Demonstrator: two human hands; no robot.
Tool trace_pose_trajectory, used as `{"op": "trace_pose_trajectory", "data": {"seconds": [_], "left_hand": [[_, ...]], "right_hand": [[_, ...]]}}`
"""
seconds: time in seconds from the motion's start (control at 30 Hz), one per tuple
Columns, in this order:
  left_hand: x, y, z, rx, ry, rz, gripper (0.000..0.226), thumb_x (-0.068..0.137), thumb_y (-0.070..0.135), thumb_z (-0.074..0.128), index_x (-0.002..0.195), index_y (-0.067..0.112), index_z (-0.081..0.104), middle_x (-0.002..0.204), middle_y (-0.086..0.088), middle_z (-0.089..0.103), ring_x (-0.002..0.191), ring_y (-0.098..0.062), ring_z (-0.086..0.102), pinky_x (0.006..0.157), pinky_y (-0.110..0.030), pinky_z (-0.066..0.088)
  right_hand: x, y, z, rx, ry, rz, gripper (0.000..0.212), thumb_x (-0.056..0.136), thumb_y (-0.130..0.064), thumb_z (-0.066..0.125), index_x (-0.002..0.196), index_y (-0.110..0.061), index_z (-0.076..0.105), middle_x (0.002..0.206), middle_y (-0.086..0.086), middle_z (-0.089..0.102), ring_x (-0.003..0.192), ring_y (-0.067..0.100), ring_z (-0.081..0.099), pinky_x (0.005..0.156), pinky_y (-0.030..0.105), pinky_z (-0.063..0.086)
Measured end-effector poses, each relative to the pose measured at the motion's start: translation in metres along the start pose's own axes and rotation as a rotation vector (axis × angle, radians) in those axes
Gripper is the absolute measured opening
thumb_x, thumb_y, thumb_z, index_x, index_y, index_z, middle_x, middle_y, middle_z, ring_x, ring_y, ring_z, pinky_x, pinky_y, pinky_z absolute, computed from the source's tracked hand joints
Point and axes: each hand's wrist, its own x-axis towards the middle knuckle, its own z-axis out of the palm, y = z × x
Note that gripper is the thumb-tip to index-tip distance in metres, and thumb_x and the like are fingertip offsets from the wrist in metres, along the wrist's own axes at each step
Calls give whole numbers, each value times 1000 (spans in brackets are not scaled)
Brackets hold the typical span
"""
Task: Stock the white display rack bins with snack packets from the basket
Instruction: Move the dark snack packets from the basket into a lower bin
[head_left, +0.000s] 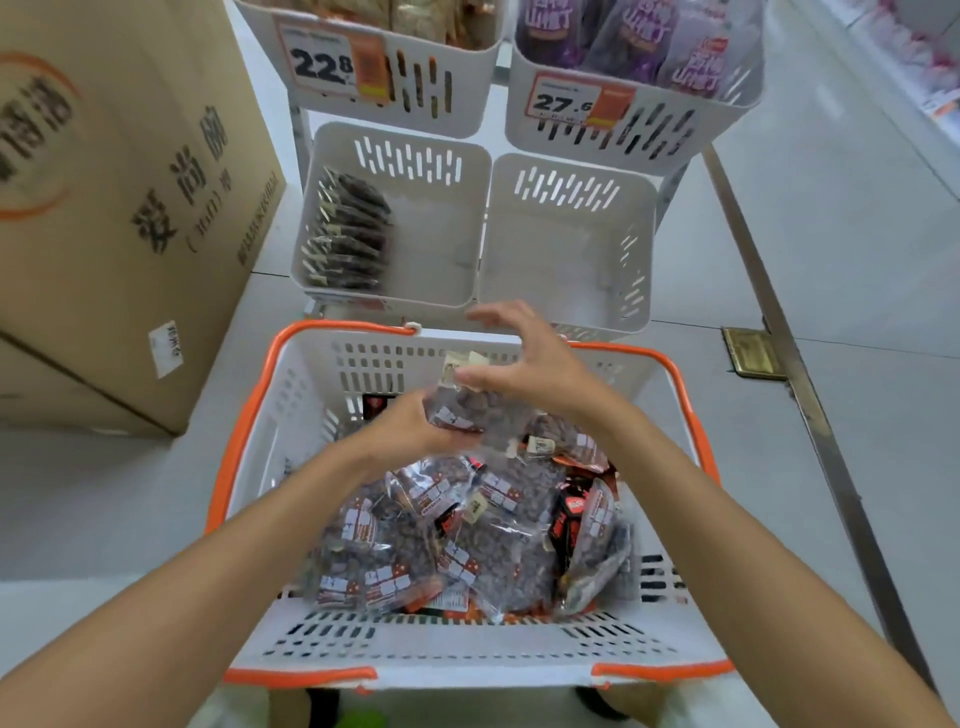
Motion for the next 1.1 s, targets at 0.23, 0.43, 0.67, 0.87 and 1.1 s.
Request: {"op": "trace_pose_trajectory", "data": {"seconds": [0.23, 0.43, 0.67, 0.87, 1.1], "left_hand": [[46, 42, -88, 99, 61, 160, 39, 78, 2, 80, 103, 24, 60, 89, 29, 70, 83, 16, 62, 73, -10, 50], [112, 27, -182, 629, 410, 141, 93, 75, 42, 83, 152, 23, 33, 154, -1, 39, 139, -22, 38, 112, -36, 33], [160, -49, -213, 1004, 350, 9, 88, 86, 74, 34, 158, 31, 9, 166, -4, -11, 151, -23, -17, 121, -55, 0], [160, -65, -208, 953, 396, 62, 92, 78, 78, 20, 158, 33, 6, 164, -1, -19, 149, -20, -25, 119, -55, -4], [147, -39, -198, 888, 458, 24, 77, 93, 57, 53, 157, 28, 22, 166, -4, 6, 153, -22, -5, 119, -56, 2]], "right_hand": [[74, -5, -39, 211, -387, 154, 60, 79, -10, 80, 130, -24, 53, 124, 8, 62, 101, 24, 69, 83, 42, 60], [164, 7, -25, -92, 93, 30, 60, 80, -13, 79, 134, -15, 53, 125, 6, 61, 105, 19, 60, 86, 29, 52], [233, 53, 38, -415, -324, 137, 62, 90, -34, 69, 143, -15, 45, 140, 11, 52, 126, 30, 51, 101, 32, 41], [246, 78, 55, -126, -278, 276, 65, 92, -42, 66, 148, -22, 39, 141, -2, 49, 129, 16, 47, 105, 23, 34], [237, 68, 55, -196, -214, 209, 69, 89, -51, 64, 147, -23, 40, 149, 7, 44, 136, 25, 42, 112, 35, 34]]}}
